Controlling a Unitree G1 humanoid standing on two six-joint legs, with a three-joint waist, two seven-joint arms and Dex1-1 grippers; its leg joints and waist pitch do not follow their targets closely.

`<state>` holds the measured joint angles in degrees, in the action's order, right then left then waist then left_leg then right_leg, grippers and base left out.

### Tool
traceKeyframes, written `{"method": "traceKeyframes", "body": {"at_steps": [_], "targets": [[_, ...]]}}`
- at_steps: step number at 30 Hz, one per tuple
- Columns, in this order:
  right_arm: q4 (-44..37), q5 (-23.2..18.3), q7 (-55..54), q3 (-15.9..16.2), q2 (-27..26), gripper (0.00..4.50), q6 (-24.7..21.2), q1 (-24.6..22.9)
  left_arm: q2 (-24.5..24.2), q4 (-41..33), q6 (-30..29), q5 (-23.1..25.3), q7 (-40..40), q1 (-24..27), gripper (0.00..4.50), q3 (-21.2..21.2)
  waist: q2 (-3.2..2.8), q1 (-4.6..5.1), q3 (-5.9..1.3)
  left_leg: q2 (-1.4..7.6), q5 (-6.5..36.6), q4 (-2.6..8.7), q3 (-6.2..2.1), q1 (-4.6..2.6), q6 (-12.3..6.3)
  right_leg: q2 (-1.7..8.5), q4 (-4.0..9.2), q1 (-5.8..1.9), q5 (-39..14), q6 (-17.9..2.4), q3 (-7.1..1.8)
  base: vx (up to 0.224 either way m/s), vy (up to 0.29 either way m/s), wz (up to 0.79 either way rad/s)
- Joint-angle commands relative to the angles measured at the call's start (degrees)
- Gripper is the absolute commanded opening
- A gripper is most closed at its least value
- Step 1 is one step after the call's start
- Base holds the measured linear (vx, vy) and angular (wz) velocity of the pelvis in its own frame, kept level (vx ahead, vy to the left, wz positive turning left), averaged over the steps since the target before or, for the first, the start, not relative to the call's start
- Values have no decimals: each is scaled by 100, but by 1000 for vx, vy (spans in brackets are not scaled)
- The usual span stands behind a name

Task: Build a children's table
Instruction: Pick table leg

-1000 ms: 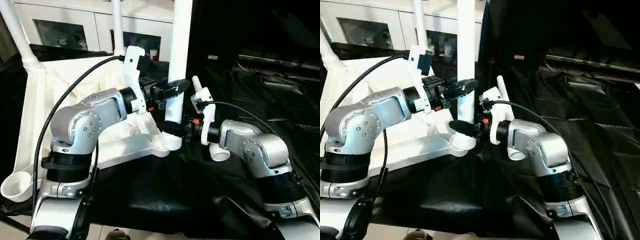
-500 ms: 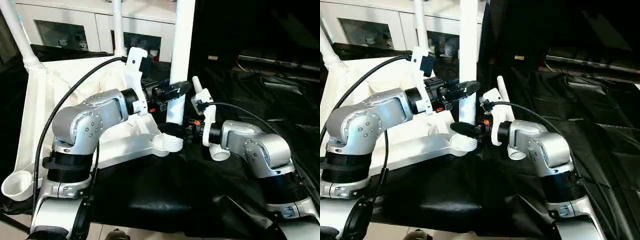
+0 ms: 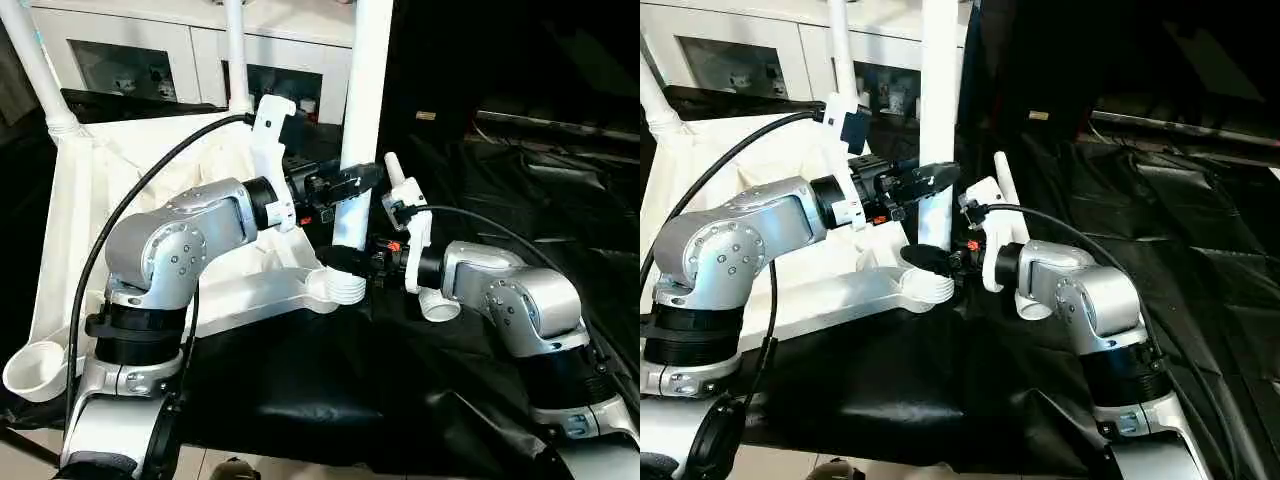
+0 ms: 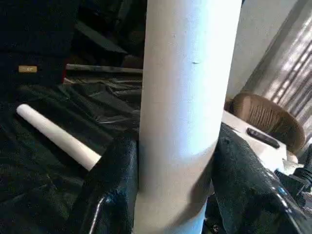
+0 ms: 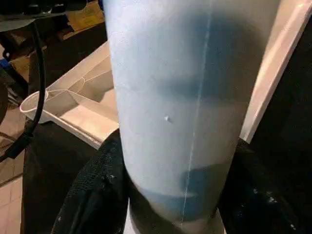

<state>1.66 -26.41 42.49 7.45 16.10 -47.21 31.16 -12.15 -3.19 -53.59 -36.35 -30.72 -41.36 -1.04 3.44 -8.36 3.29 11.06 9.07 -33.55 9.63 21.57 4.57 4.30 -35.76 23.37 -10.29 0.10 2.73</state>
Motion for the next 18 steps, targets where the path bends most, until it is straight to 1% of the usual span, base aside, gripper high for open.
{"method": "traceKeyframes", "body": {"at_steps": [1,2,8,9,10,11,12,13,14,15,17,18], "targets": [[-25,35,-34,47,56,191,-92,-102,101,-199,126,-241,-272,-96,189,60,-93,-7,-401,131,1333,388,-38,-90,368,303,435,-295,-1198,-743,-192,0,0,0],[-32,36,-40,45,57,191,-92,-111,110,-211,139,-250,-304,-87,189,73,-104,-7,-401,134,1359,391,-41,-94,376,302,435,-293,-1206,-744,-191,0,0,0],[-70,35,-73,31,61,191,-103,-138,113,-187,212,-145,-294,-64,189,125,-99,1,-403,129,1333,389,-39,-86,365,299,429,-303,-1114,-778,-192,0,0,0],[-75,33,-77,28,62,191,-107,-138,113,-160,228,-99,-250,-70,189,118,-99,-1,-407,131,1324,386,-39,-89,364,303,426,-303,-1108,-777,-193,0,0,0],[-81,30,-84,24,62,191,-110,-139,160,-80,198,-127,-174,-94,189,23,-86,0,-406,132,1304,385,-38,-88,360,301,422,-303,-1090,-785,-192,0,0,0],[-85,28,-86,21,63,191,-112,-140,177,-62,157,-185,-158,-101,224,-45,-88,3,-404,130,1302,385,-34,-86,357,299,424,-302,-1088,-788,-194,0,0,0],[-85,28,-86,21,63,191,-112,-140,177,-62,157,-185,-158,-101,245,-45,-83,1,-403,128,1297,380,-32,-87,354,302,428,-301,-1094,-789,-195,0,0,0],[-88,24,-87,16,67,191,-112,-140,176,-80,78,-305,-192,-100,259,-133,-83,1,-404,127,1282,380,-31,-87,349,303,424,-301,-1109,-792,-194,0,0,0],[-78,25,-92,9,60,191,-103,-134,195,-91,83,-372,-184,-95,259,-212,-83,-2,-404,126,1295,379,-31,-90,351,306,426,-300,-1131,-801,-193,0,0,0],[-55,28,-107,-6,40,191,-79,-123,255,-98,165,-444,-144,-83,259,-341,-65,0,-402,130,1306,379,-29,-83,348,309,429,-302,-1137,-823,-193,0,0,0],[-41,29,-117,-15,28,191,-65,-116,291,-103,221,-479,-119,-75,286,-411,-75,1,-399,131,1320,384,-35,-82,348,306,432,-302,-1136,-840,-189,0,0,0],[-34,24,-130,-35,12,191,-49,-112,344,-109,293,-533,-86,-63,300,-500,-62,2,-401,131,1322,381,-34,-83,342,307,433,-305,-1137,-830,-190,0,0,0]]}}
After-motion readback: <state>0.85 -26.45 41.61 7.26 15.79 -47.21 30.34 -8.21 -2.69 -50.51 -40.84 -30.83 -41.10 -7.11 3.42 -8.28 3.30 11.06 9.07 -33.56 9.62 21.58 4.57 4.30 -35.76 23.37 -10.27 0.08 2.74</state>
